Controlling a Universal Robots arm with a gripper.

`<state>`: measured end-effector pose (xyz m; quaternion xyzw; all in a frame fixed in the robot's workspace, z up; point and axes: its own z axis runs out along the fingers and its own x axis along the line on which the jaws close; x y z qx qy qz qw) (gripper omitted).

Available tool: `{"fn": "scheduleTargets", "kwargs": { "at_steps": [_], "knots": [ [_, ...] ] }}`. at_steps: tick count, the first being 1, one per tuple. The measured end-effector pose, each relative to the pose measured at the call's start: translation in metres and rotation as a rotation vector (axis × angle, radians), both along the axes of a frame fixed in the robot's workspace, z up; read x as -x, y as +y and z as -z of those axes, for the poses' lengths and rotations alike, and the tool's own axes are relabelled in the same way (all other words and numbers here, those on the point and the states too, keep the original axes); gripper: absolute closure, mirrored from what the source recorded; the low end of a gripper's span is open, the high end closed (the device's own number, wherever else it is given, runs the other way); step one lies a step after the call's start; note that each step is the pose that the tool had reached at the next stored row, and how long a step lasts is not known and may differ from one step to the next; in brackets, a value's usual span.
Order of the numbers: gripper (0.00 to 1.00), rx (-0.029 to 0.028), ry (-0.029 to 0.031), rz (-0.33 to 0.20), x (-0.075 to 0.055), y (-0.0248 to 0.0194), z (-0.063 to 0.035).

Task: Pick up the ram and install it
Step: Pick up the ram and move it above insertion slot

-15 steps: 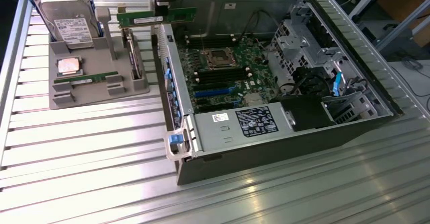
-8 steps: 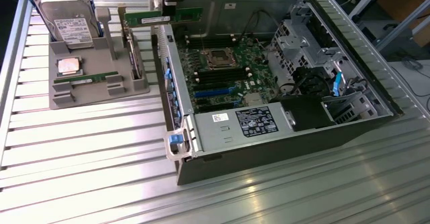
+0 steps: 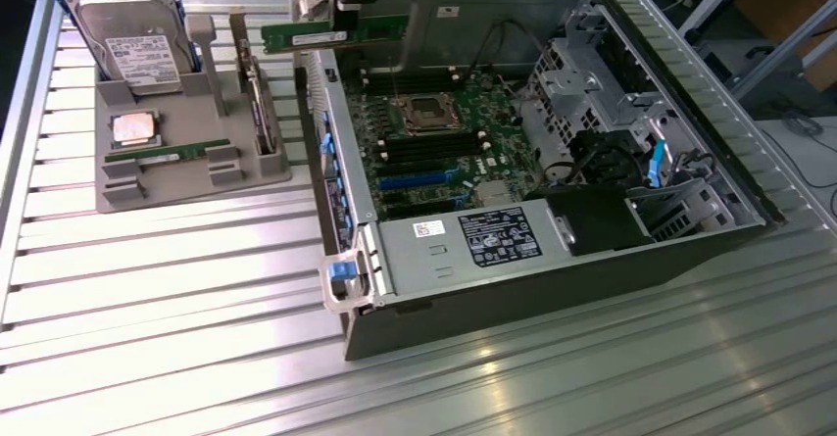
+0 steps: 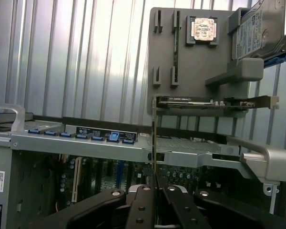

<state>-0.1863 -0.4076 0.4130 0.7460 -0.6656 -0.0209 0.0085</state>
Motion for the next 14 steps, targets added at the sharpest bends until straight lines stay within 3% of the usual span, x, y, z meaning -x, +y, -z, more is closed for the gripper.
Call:
{"fn": "scheduleTargets", "kwargs": {
  "at_steps": [14],
  "knots": [
    [0.88,0.0,-0.0001,0.0,-0.033,0.0,0.0]
  ]
}}
